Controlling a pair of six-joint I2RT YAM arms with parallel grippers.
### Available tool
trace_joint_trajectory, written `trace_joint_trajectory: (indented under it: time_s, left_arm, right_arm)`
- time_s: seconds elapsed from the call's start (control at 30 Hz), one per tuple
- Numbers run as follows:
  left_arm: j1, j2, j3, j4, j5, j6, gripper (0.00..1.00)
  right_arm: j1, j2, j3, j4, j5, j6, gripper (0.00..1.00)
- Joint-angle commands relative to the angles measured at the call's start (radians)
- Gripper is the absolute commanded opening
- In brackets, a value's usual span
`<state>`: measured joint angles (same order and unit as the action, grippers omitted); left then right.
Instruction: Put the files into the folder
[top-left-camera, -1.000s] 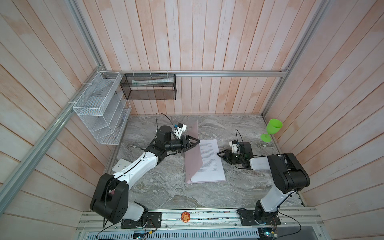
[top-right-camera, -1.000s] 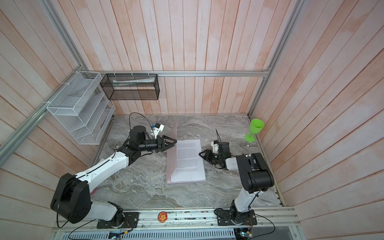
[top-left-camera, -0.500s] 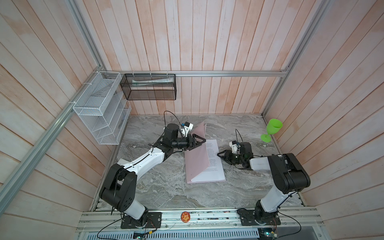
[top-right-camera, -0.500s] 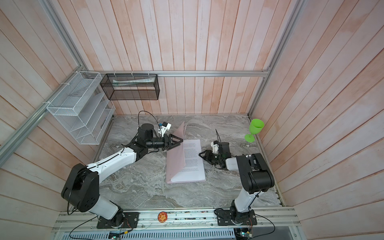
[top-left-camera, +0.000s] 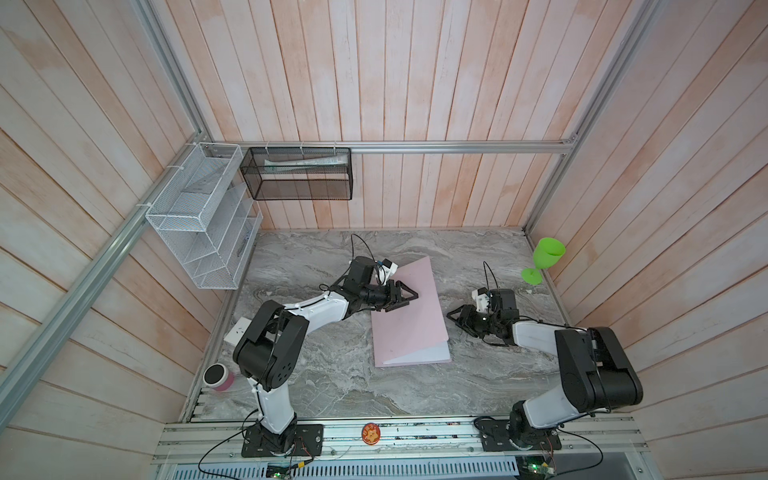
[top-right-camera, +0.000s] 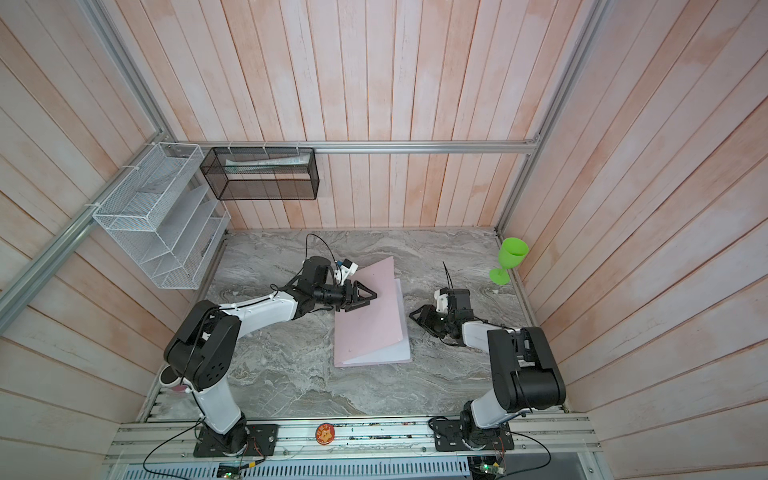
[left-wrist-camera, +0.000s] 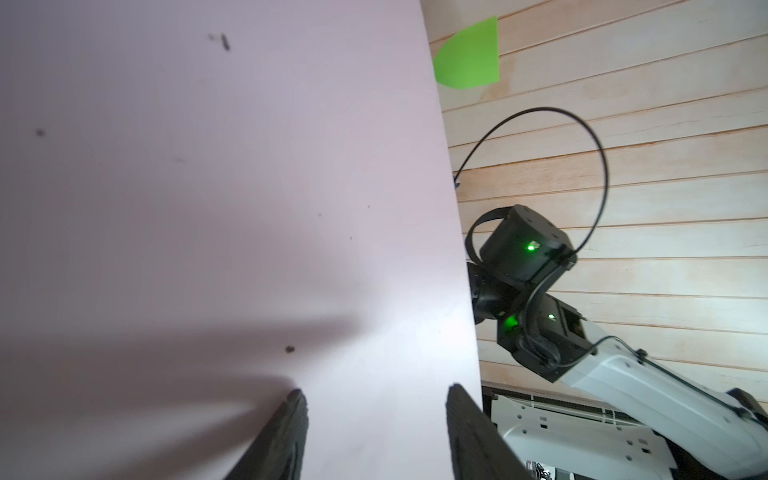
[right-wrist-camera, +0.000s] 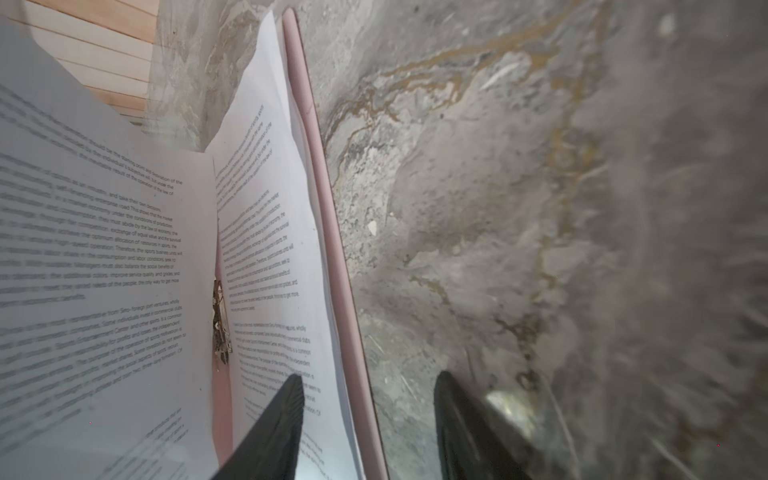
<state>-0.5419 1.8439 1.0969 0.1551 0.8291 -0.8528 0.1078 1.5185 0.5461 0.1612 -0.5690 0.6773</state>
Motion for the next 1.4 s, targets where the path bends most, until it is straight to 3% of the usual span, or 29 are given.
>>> trace_joint_trajectory:
  time_s: [0.0,0.3,0.57,0.6,0.73,0.77,0.93,1.07,1.2,1.37]
  left_arm:
    - [-0.017,0.061,0.032,0.023,-0.023,0.051,0.55]
    - [-0.033,0.204,0.047,-0.046,-0.117,0.127,0.54]
    - [-0.034,0.097,0.084,-0.232,-0.284,0.281,0.6]
    - [-0.034,0.07,0.097,-0.268,-0.316,0.307,0.63]
    - [-0.033,-0.042,0.156,-0.419,-0.473,0.408,0.96]
    - [-0.034,-0.069,0.163,-0.447,-0.511,0.426,1.0]
    - [-0.033,-0.236,0.177,-0.56,-0.724,0.492,1.0]
    - [-0.033,-0.412,0.104,-0.561,-0.898,0.488,1.0]
    - [-0.029,-0.62,-0.058,-0.484,-1.063,0.508,1.0]
    - [-0.028,-0.894,-0.369,-0.22,-1.189,0.64,1.0]
  right_arm:
    - [-0.027,-0.047,-0.027,-0.082,0.059,-0.022,0.51]
    - [-0.061,-0.14,0.005,-0.176,0.104,-0.045,0.51]
    - [-0.06,-0.25,0.085,-0.245,0.092,-0.034,0.51]
    - [-0.059,-0.269,0.099,-0.248,0.084,-0.028,0.51]
    - [-0.029,-0.332,0.165,-0.248,0.06,-0.012,0.51]
    - [-0.008,-0.346,0.186,-0.248,0.066,-0.014,0.5]
    - [0.161,-0.381,0.381,-0.321,0.22,-0.048,0.5]
    - [0.272,-0.334,0.515,-0.354,0.286,-0.097,0.51]
    - [0.346,-0.248,0.568,-0.341,0.301,-0.139,0.52]
    - [0.385,-0.157,0.503,-0.236,0.255,-0.143,0.52]
